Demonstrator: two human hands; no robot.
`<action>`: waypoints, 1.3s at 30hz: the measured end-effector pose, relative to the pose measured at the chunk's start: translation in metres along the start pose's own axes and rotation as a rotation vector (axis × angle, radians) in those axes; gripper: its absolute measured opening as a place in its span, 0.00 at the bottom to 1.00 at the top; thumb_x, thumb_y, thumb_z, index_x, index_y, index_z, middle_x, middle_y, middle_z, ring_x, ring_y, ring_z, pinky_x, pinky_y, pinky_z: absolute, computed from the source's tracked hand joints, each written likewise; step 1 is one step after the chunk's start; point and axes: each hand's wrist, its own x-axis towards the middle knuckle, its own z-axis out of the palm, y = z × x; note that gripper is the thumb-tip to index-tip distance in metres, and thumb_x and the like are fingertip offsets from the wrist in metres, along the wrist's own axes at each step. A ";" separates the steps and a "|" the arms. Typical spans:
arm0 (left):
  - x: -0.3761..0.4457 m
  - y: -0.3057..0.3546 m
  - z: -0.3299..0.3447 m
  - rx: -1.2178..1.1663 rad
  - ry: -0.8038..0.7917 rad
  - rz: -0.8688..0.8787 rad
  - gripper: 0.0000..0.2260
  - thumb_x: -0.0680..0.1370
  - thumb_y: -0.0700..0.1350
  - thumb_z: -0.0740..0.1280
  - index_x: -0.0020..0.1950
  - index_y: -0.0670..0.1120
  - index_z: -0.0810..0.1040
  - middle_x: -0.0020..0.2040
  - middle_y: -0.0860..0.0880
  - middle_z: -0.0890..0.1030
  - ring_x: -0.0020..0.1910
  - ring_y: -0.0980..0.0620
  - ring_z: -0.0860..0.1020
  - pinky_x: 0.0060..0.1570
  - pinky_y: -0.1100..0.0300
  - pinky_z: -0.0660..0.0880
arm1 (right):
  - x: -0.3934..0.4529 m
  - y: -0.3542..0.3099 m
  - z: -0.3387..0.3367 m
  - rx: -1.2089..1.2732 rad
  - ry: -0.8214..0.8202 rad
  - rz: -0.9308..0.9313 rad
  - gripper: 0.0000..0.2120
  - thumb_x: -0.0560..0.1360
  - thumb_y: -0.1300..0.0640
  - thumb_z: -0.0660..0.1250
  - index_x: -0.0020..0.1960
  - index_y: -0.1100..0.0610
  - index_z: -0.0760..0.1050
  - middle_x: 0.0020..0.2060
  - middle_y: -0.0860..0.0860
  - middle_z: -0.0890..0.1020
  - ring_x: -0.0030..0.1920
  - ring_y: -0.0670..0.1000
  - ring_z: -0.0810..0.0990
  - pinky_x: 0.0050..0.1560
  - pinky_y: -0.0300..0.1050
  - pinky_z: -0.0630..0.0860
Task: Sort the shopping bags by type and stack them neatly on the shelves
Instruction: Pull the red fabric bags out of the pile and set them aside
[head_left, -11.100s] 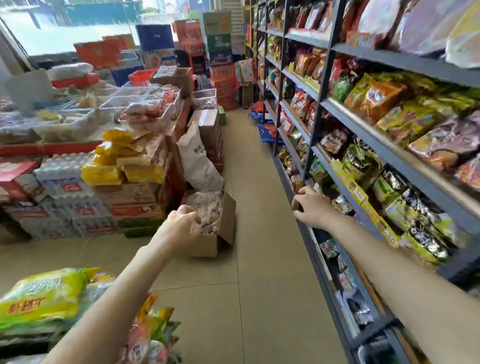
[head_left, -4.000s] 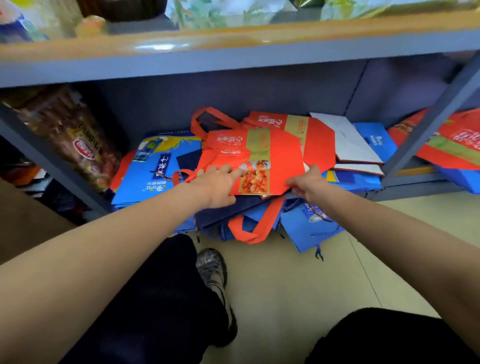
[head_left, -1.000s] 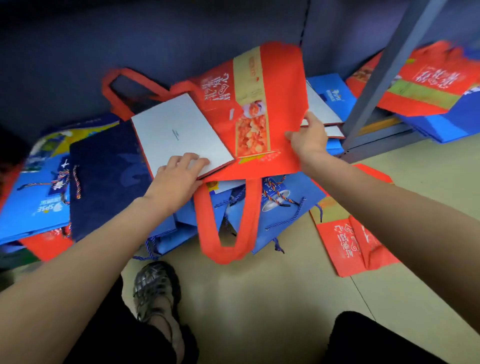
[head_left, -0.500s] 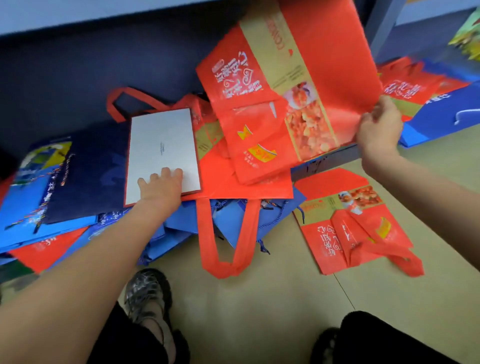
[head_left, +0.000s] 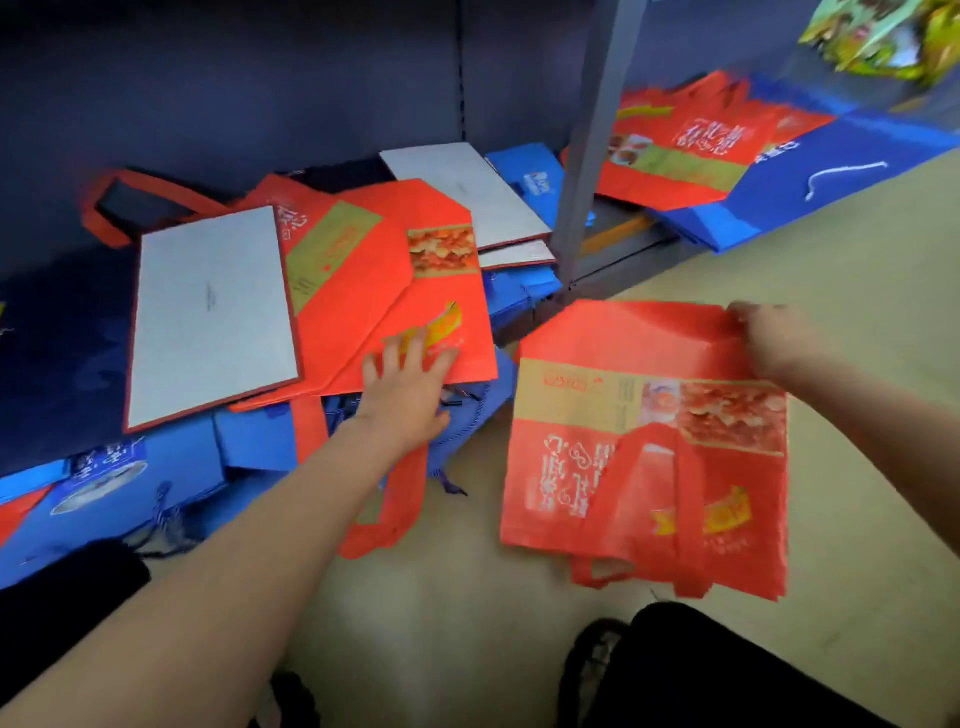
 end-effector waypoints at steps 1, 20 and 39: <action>0.001 -0.001 0.007 0.030 0.009 -0.002 0.35 0.73 0.51 0.67 0.76 0.54 0.53 0.76 0.44 0.49 0.74 0.40 0.52 0.68 0.44 0.56 | -0.001 0.011 0.009 -0.073 -0.028 0.005 0.21 0.75 0.69 0.56 0.66 0.58 0.70 0.56 0.67 0.77 0.56 0.66 0.76 0.54 0.54 0.75; 0.031 0.018 -0.015 -0.429 0.436 -0.020 0.16 0.81 0.49 0.56 0.53 0.41 0.79 0.43 0.34 0.81 0.43 0.34 0.80 0.43 0.44 0.73 | -0.031 -0.072 0.089 0.816 -0.597 0.045 0.24 0.80 0.48 0.58 0.73 0.54 0.60 0.70 0.56 0.67 0.67 0.59 0.69 0.59 0.49 0.69; -0.014 0.123 0.115 -0.490 -0.426 0.143 0.28 0.78 0.43 0.61 0.76 0.45 0.54 0.77 0.43 0.50 0.76 0.48 0.51 0.72 0.58 0.54 | -0.022 0.052 0.122 0.228 -0.120 0.411 0.19 0.75 0.66 0.60 0.66 0.62 0.65 0.59 0.66 0.75 0.61 0.65 0.74 0.58 0.55 0.71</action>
